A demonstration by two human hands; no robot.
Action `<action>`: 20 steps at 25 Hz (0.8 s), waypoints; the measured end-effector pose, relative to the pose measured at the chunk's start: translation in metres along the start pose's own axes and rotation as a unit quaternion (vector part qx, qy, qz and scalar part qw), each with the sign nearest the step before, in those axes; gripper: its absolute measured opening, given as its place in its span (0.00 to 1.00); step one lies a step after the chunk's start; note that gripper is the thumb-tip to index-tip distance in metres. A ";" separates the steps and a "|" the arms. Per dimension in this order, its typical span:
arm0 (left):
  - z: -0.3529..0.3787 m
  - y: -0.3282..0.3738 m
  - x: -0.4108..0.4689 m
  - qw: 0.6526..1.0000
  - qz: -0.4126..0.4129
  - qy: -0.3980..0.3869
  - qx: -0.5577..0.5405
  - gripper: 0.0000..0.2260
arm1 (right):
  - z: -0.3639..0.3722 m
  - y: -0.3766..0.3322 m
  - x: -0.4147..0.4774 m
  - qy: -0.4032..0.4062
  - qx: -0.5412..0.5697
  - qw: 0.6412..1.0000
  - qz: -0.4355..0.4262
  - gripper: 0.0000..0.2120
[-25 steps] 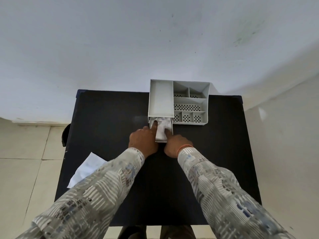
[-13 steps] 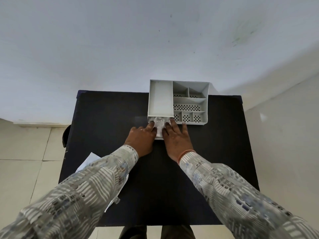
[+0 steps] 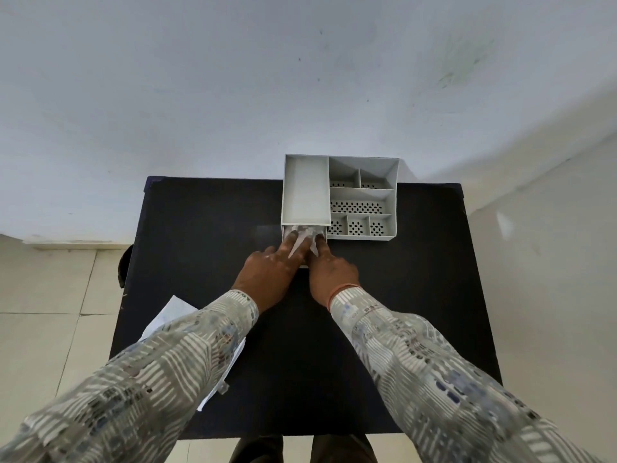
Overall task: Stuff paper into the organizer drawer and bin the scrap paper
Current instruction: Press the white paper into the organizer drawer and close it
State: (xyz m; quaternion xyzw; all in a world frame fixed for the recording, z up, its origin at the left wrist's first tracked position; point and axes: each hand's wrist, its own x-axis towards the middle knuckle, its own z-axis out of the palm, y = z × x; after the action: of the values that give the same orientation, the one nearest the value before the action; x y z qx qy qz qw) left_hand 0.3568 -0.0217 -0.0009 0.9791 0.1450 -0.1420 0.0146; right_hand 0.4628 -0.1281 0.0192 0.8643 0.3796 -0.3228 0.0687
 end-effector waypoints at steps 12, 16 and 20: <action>0.007 -0.003 0.002 0.999 -0.033 0.030 -0.029 0.28 | -0.013 0.003 0.018 -0.037 -0.044 0.998 -0.029 0.41; 0.008 -0.009 0.010 0.999 -0.025 -0.026 -0.030 0.28 | -0.017 -0.003 0.009 0.002 -0.058 0.998 -0.038 0.37; -0.002 -0.005 0.022 0.998 -0.030 -0.032 -0.041 0.28 | -0.009 0.003 0.011 0.016 -0.081 0.996 -0.036 0.36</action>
State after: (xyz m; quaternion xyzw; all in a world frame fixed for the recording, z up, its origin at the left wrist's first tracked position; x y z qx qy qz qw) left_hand 0.3759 -0.0103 -0.0047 0.9679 0.1796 -0.1670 0.0554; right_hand 0.4750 -0.1204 0.0187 0.8468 0.4359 -0.2799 0.1207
